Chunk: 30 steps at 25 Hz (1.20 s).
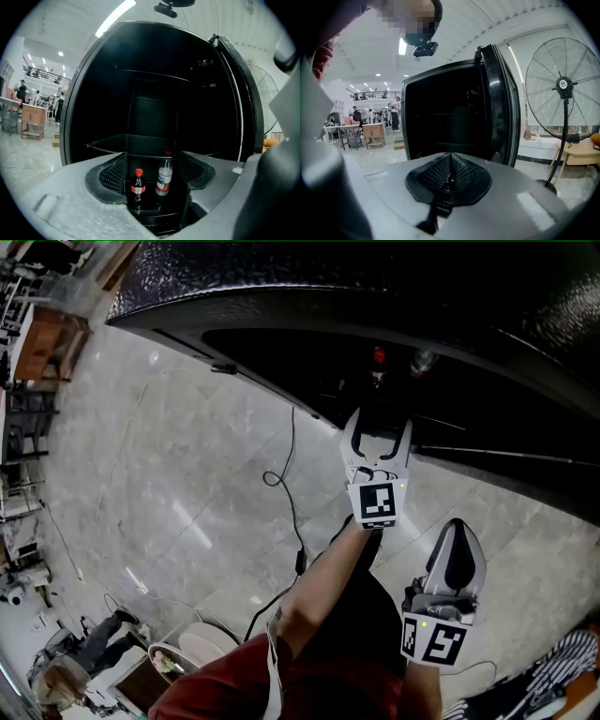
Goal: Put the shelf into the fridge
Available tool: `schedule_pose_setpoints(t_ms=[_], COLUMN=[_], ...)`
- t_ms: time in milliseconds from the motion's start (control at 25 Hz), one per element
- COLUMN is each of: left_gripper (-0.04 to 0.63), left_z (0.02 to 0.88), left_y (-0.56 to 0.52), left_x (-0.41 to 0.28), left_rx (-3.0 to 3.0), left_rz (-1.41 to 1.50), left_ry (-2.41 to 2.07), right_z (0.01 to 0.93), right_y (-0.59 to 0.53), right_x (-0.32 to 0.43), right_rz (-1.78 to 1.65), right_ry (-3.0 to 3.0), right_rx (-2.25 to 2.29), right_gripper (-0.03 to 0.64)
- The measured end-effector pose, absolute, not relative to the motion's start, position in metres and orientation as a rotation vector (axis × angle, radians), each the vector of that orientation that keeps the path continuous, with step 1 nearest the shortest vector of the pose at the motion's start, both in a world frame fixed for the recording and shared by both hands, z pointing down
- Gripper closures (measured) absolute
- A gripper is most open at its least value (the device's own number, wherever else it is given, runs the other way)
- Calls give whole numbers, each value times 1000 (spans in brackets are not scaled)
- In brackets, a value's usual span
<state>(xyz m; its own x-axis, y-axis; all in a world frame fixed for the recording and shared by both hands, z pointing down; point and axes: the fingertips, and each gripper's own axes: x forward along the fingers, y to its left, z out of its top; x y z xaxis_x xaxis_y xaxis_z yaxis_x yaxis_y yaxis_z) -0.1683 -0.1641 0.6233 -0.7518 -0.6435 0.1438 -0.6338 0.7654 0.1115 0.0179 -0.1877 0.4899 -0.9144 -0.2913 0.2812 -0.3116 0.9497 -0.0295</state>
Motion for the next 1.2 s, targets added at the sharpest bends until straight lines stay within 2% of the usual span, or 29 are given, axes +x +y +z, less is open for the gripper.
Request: schedule_pose_setpoints(t_ms=[680,1200], left_gripper=[258,259], left_z=[628,628], left_y=[-190,-190], left_x=[-208,-206], left_rx=[1030,1054], left_rz=[-25,-9], left_ry=[-2772,-2775], right_z=[494,491], right_y=[-184,-183], right_x=[22,19], right_rz=[112,97], right_ry=[-2814,-2819], right_rx=[462,459], right_gripper=[617,617])
